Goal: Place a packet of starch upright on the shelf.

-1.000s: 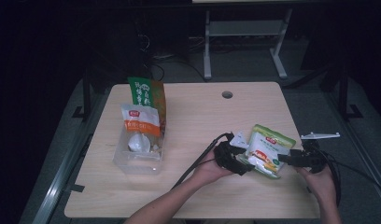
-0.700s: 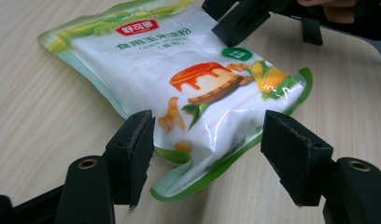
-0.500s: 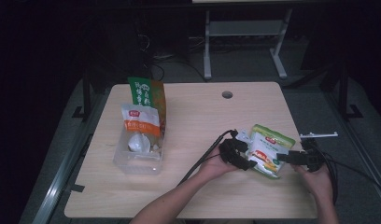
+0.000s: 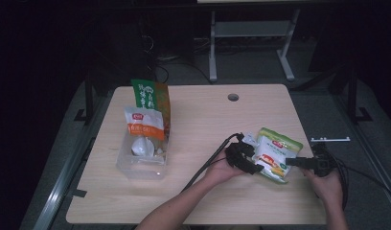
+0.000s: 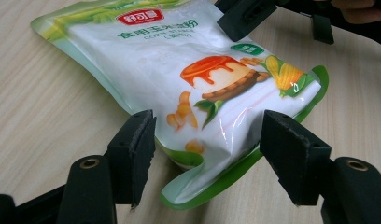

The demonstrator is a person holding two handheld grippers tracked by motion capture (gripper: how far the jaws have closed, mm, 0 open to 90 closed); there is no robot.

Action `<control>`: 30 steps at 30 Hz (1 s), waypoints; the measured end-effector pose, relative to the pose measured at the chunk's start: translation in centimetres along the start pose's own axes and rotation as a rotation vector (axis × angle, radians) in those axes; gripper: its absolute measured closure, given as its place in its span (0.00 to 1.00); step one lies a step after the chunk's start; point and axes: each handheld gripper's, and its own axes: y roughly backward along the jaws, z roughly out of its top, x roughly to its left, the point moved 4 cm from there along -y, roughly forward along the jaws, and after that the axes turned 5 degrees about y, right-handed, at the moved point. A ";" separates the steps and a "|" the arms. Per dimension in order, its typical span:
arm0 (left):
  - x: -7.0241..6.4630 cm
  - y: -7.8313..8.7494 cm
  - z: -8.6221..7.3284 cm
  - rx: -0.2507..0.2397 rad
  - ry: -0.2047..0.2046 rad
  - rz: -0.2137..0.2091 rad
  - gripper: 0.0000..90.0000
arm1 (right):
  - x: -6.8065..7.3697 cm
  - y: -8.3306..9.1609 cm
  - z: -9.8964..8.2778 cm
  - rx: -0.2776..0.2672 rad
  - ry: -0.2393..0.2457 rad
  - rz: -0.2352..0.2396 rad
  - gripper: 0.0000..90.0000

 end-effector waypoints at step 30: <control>2.1 2.2 -0.5 -0.079 0.163 -0.049 0.24 | 5.7 2.7 1.5 -0.217 0.282 0.083 0.97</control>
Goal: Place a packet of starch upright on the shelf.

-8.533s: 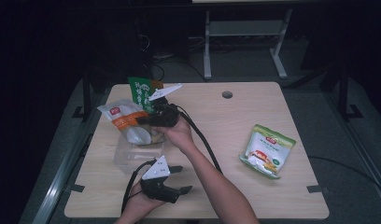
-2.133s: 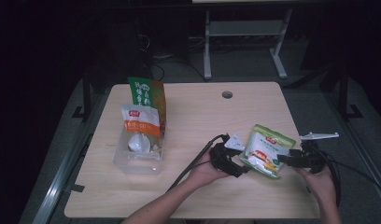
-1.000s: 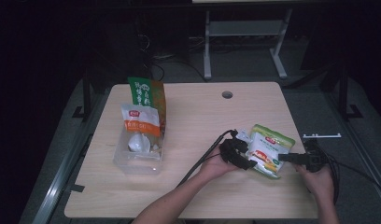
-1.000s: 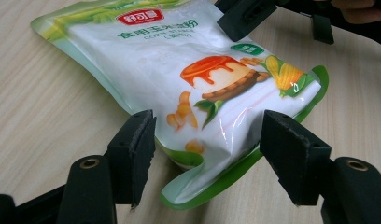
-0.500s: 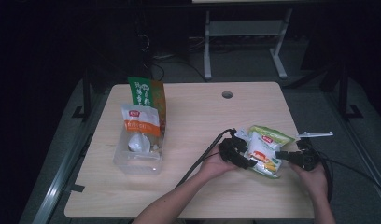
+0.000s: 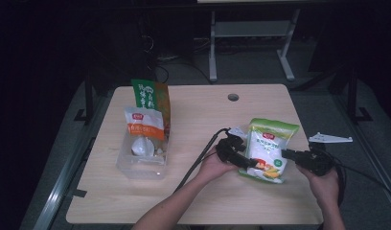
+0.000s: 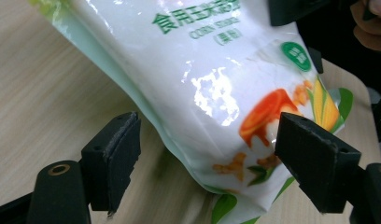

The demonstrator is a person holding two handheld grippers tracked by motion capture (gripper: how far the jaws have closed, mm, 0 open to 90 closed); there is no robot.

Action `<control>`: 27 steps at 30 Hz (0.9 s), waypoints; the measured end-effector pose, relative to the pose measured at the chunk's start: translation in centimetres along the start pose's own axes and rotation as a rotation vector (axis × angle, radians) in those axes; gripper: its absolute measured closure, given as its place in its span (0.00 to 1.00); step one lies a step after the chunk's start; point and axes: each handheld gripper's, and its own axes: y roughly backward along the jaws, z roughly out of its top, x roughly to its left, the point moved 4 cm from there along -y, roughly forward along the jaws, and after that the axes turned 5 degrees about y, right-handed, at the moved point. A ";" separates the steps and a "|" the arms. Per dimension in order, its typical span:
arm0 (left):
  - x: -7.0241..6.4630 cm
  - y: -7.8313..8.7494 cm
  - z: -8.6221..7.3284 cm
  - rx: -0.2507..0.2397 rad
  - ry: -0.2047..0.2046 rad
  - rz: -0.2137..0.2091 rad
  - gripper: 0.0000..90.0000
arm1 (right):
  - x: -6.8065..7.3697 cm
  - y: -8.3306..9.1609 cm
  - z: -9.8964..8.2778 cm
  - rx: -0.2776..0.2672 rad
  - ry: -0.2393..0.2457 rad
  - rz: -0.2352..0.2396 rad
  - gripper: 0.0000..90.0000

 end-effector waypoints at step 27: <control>0.5 4.9 0.1 -0.151 0.023 0.014 0.84 | 4.8 -1.0 2.1 -0.082 0.209 0.092 0.97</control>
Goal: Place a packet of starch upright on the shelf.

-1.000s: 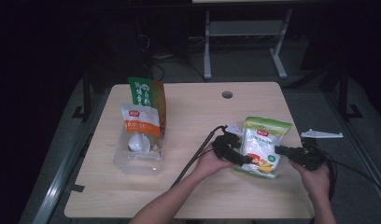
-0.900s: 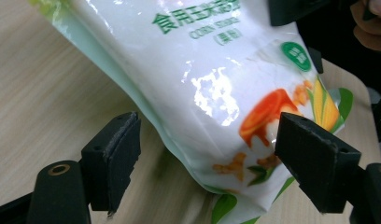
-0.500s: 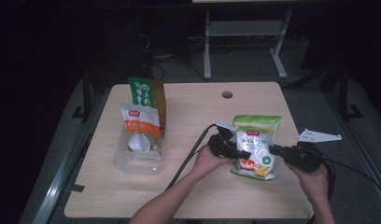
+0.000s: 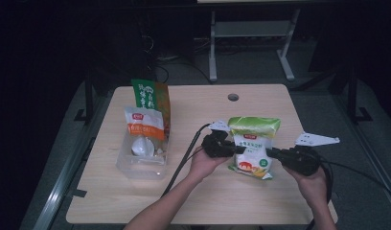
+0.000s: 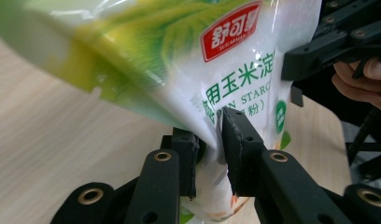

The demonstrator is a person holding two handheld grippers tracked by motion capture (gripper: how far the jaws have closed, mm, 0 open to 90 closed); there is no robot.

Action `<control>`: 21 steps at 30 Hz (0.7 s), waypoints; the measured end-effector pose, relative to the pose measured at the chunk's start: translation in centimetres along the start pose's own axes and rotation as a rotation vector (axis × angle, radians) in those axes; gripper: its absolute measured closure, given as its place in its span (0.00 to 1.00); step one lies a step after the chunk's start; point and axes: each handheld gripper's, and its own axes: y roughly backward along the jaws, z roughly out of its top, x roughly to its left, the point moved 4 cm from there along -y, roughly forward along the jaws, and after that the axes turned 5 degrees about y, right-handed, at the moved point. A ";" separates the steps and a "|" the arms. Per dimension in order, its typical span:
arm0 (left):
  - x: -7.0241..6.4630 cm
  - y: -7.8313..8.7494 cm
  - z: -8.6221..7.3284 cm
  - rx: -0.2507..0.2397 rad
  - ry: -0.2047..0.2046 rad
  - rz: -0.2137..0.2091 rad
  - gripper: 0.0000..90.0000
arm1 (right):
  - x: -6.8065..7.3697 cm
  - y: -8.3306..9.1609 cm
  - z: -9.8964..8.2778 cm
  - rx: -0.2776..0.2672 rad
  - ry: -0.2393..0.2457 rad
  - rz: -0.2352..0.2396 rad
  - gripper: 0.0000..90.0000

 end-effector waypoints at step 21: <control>-1.3 1.2 -1.2 0.027 -0.104 0.029 0.85 | 1.6 -2.6 -0.1 0.097 0.060 0.054 0.75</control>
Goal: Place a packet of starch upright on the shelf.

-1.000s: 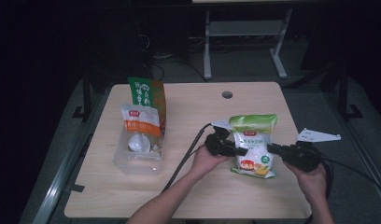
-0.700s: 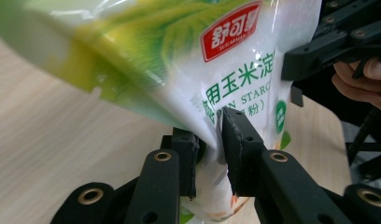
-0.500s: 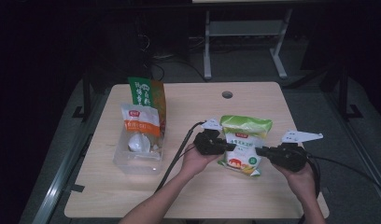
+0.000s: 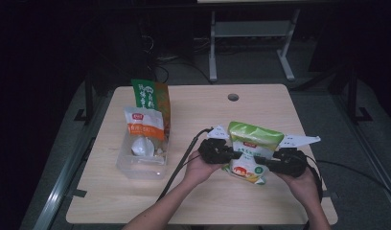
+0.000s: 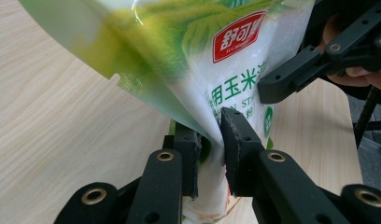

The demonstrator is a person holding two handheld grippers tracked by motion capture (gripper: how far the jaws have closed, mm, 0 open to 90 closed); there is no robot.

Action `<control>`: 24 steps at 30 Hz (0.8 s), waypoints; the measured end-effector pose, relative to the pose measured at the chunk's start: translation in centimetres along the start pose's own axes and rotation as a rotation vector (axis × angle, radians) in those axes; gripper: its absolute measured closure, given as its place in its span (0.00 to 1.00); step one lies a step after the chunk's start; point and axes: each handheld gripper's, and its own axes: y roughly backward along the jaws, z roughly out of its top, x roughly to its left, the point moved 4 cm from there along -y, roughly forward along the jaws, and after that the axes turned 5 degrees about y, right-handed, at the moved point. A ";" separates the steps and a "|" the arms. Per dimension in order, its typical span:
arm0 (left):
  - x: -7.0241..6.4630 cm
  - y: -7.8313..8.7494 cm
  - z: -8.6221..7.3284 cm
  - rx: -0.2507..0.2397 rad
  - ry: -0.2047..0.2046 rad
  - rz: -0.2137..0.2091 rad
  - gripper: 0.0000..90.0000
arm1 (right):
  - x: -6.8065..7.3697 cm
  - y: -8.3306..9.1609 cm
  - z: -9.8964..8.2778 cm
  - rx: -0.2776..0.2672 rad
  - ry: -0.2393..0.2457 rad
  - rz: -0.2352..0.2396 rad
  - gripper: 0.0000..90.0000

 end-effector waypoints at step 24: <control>-0.9 2.9 -1.9 -0.009 -0.063 0.064 0.61 | 0.6 -0.1 0.7 -0.021 -0.036 0.002 0.94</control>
